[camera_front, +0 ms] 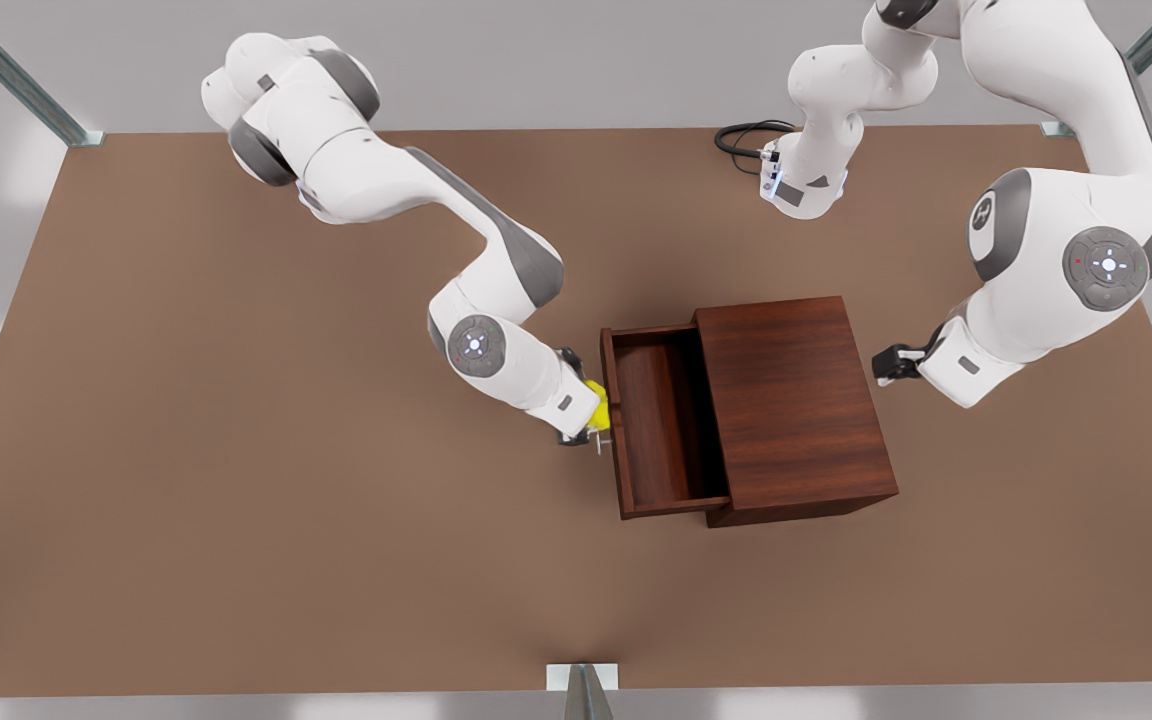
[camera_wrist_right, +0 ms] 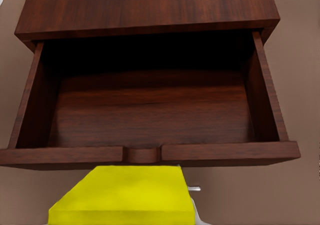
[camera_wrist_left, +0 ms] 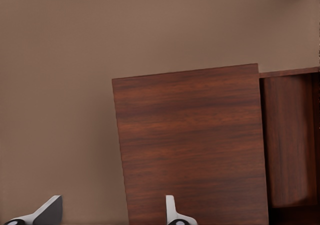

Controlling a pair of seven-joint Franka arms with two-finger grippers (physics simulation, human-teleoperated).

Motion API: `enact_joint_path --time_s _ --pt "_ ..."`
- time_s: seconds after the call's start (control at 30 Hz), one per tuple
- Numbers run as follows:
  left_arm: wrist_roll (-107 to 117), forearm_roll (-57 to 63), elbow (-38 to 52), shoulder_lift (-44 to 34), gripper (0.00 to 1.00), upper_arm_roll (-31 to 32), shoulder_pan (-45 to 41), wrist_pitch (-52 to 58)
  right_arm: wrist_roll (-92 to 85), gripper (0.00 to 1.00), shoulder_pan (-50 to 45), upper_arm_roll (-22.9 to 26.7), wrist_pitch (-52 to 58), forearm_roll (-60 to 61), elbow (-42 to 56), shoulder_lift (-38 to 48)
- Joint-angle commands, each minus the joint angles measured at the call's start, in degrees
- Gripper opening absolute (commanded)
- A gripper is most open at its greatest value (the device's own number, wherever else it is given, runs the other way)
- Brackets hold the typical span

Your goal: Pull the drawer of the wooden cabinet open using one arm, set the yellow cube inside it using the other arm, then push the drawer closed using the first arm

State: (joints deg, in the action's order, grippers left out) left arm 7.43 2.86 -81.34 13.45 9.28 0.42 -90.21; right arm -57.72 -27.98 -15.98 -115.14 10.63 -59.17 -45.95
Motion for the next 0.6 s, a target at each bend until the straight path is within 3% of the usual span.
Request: enact_joint_path --time_s 0.0,0.3,0.33,0.37,0.5,0.57 --pt "-5.85 0.04 -0.05 -0.09 1.0 0.03 -0.15 0.13 28.28 0.56 -0.23 -1.24 -8.69 0.1 0.89 -1.33" --pt "-3.04 0.04 -0.05 0.0 1.0 0.12 -0.24 0.04 32.5 0.56 -6.12 -1.34 -21.71 0.01 3.71 -6.79" --pt "0.12 -0.05 -0.05 0.0 1.0 0.21 -0.68 0.04 32.5 0.64 -6.21 -1.42 -22.23 0.01 3.71 -7.14" --pt "0.57 0.13 -0.05 0.08 1.0 0.12 -1.65 0.04 32.15 1.0 -6.21 -1.34 -22.59 -0.08 3.71 -7.14" --pt "8.56 -0.22 0.04 0.17 1.0 0.12 -2.44 -0.05 31.53 1.0 -4.2 -0.81 -18.65 -0.17 3.53 -4.86" --pt "26.99 -1.27 1.18 1.32 1.0 0.12 -6.56 -0.49 28.98 1.0 8.89 -1.42 1.04 0.54 2.83 3.75"
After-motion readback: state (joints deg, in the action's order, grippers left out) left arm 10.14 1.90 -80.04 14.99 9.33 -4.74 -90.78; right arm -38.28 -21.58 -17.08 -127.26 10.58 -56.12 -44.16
